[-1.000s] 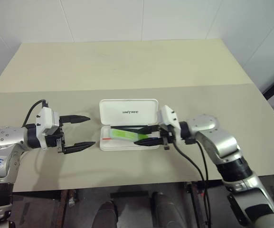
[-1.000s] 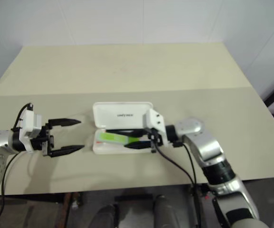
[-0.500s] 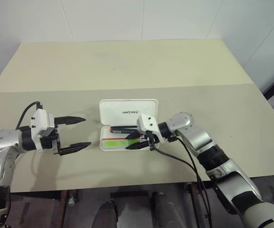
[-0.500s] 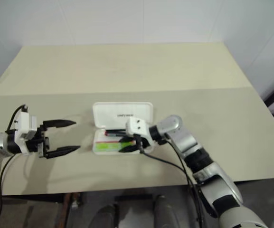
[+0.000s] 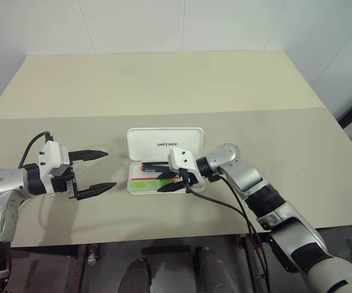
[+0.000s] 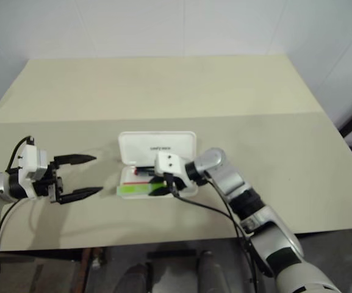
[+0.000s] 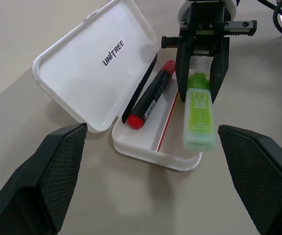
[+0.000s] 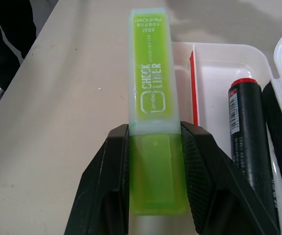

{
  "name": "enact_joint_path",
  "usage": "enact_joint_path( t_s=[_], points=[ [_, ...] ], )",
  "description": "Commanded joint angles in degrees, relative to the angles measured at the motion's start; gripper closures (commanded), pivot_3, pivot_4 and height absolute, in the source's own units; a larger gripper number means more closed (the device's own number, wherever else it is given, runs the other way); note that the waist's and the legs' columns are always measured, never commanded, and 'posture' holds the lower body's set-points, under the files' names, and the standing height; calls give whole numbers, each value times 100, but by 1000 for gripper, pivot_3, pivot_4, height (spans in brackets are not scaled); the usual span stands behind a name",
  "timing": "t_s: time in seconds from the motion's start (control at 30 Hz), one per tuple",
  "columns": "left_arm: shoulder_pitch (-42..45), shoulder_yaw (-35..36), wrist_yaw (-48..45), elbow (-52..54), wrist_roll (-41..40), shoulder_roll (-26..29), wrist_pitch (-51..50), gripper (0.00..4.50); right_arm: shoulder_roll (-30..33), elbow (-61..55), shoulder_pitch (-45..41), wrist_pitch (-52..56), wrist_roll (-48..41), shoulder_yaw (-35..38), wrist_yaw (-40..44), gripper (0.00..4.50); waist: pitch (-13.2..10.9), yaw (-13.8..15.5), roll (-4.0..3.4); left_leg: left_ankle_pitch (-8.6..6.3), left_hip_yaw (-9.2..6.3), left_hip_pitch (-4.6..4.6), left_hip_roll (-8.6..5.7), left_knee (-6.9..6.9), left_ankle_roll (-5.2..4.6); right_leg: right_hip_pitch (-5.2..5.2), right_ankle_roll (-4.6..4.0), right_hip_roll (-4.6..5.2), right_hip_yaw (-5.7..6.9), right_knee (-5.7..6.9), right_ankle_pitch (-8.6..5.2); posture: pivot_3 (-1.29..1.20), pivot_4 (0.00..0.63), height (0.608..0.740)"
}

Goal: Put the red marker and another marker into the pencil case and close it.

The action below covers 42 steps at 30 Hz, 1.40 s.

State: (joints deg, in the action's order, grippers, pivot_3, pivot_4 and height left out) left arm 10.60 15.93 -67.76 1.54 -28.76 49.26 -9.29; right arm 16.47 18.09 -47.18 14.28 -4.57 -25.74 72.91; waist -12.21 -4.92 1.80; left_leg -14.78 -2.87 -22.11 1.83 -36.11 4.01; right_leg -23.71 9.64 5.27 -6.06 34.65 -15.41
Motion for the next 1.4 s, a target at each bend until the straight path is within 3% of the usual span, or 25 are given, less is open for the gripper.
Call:
enact_joint_path(
  t_s=[0.03,0.3,0.57,0.63,1.13,1.4],
  points=[
    [69,135,21,122,-53,42,58,0,-44,-68,-144,104,8,83,-77,3410,0,0,0,0,0,1,0,-1,0,0,0,0,0,2,0,0,150,740],
    [149,83,15,78,-42,20,62,0,29,-162,-102,323,69,95,-175,3410,0,3,0,0,-1,1,0,-2,0,0,-1,0,0,4,0,0,150,740],
    [216,13,16,62,-37,-21,45,0,18,-294,-158,370,63,155,-349,511,0,5,0,0,-1,1,0,0,0,0,-1,1,0,0,0,0,150,740],
    [227,5,16,64,-40,-26,39,0,-5,-346,-178,352,43,183,-387,46,0,2,0,0,-1,0,0,5,0,0,-1,0,0,-3,-1,0,150,740],
    [121,49,49,200,-88,-37,-41,0,71,-991,-90,604,-643,561,-214,46,0,10,0,0,-2,-4,0,6,1,-3,-2,1,3,-7,-2,0,150,740],
    [-459,435,686,803,-247,-306,-253,0,603,-1892,467,687,-1354,1189,-83,46,-1,14,0,-3,-2,-9,0,10,4,-3,0,2,3,-19,-2,0,150,740]
  ],
)
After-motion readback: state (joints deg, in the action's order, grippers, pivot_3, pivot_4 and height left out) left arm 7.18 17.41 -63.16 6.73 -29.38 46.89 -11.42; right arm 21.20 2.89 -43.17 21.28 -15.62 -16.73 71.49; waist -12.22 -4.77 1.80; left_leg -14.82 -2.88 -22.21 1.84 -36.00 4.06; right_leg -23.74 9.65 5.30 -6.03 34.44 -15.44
